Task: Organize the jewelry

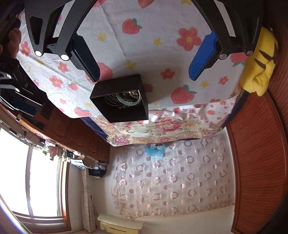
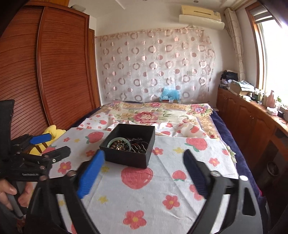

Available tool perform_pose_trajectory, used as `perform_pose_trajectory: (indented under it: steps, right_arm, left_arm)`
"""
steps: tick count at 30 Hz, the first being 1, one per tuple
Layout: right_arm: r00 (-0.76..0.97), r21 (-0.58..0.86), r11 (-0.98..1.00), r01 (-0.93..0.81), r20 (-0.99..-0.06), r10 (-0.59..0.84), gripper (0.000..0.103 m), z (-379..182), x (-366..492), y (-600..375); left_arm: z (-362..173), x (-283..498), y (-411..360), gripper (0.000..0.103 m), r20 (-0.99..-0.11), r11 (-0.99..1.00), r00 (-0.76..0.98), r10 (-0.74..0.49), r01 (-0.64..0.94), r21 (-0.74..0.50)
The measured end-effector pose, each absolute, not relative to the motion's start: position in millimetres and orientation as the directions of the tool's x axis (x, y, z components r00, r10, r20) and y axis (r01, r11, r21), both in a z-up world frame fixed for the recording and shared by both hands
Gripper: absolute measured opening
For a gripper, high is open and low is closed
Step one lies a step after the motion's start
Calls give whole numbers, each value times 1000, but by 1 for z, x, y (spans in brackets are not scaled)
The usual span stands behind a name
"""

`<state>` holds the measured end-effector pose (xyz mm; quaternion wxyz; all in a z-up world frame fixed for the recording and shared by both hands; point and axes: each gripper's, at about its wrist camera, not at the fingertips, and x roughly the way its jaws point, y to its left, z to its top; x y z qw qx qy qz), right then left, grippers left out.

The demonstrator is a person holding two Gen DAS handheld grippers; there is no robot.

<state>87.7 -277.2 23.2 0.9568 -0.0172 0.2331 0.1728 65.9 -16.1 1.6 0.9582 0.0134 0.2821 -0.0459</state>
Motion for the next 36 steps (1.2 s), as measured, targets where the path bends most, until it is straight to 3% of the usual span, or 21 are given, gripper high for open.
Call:
perform_pose_trajectory:
  steps: [36]
  right_arm:
    - [850,47,952,-302,-439,291,100,19,73,-271]
  left_arm:
    - [4,44,-19,95,-509,998,859,-49,59,4]
